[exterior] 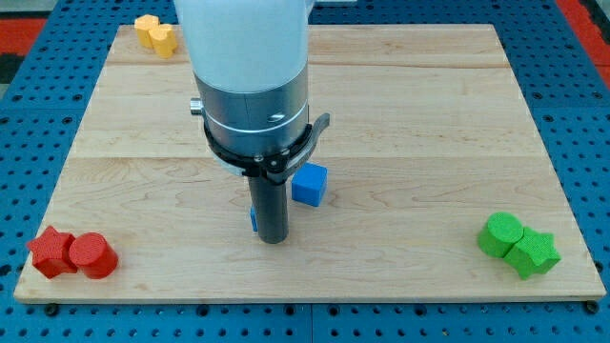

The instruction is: Place your arm left to the blue triangle

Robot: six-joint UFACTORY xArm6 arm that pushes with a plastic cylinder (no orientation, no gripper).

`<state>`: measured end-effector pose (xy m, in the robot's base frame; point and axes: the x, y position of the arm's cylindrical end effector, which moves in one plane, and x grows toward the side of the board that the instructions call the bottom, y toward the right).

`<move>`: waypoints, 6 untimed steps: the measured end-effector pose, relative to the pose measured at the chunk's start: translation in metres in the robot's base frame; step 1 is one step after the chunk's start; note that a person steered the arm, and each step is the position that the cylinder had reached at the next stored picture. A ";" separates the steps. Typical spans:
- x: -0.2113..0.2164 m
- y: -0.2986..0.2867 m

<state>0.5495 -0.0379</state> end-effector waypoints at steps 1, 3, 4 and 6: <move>-0.012 0.000; -0.006 0.001; 0.020 -0.022; -0.010 -0.051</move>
